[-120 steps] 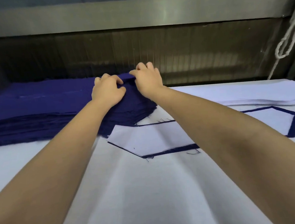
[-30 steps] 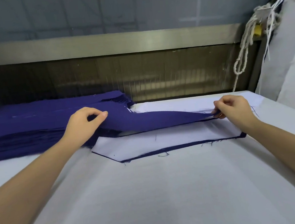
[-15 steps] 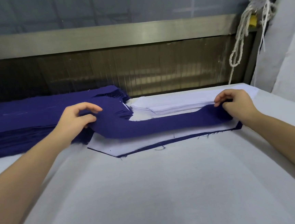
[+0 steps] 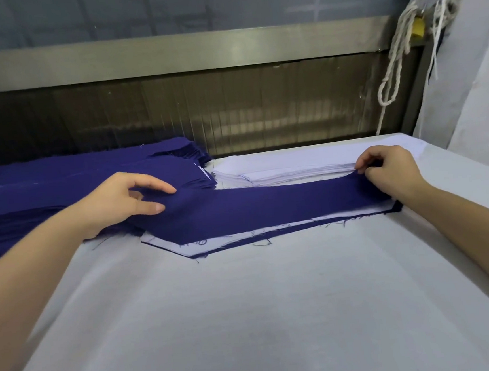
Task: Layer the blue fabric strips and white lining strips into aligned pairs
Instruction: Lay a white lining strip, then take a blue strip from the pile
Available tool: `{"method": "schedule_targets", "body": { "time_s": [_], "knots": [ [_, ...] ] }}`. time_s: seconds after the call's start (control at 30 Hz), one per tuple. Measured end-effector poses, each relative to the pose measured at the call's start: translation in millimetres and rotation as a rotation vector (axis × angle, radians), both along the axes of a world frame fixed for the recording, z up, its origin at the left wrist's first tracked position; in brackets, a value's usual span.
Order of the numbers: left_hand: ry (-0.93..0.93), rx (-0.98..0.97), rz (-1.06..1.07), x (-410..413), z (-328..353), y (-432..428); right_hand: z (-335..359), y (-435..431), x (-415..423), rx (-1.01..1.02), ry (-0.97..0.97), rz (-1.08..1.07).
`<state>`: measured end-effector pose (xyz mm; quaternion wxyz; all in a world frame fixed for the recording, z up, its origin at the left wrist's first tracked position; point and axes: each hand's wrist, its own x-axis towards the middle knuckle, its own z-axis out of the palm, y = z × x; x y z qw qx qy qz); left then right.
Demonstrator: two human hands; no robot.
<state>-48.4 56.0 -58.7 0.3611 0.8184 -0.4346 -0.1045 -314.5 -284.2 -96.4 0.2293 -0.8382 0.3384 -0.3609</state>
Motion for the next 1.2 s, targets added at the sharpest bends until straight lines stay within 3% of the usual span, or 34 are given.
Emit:
{"method": "schedule_targets", "body": {
  "time_s": [0.13,0.37,0.53,0.77,1.03,1.2],
  "knots": [
    [0.116,-0.013,-0.033,2.7,4.0,4.1,1.9,-1.4,-1.8,-0.039,-0.015,-0.008],
    [0.154,-0.008,0.000,0.6,6.6,2.2,4.7,-5.2,-5.6,-0.056,0.006,-0.040],
    [0.132,0.060,-0.032,-5.5,1.4,-1.7,2.1,-7.0,-5.4,-0.068,0.132,-0.029],
    [0.023,0.001,-0.015,-3.8,-2.0,-3.5,4.0,-7.1,-8.3,-0.114,0.099,-0.029],
    [0.297,0.002,-0.033,-4.4,-0.8,-0.9,7.9,-10.8,-12.5,-0.122,0.132,-0.019],
    [0.272,0.090,-0.073,-7.3,-3.6,-2.4,7.2,-14.1,-12.8,-0.125,0.197,-0.011]
  ]
}}
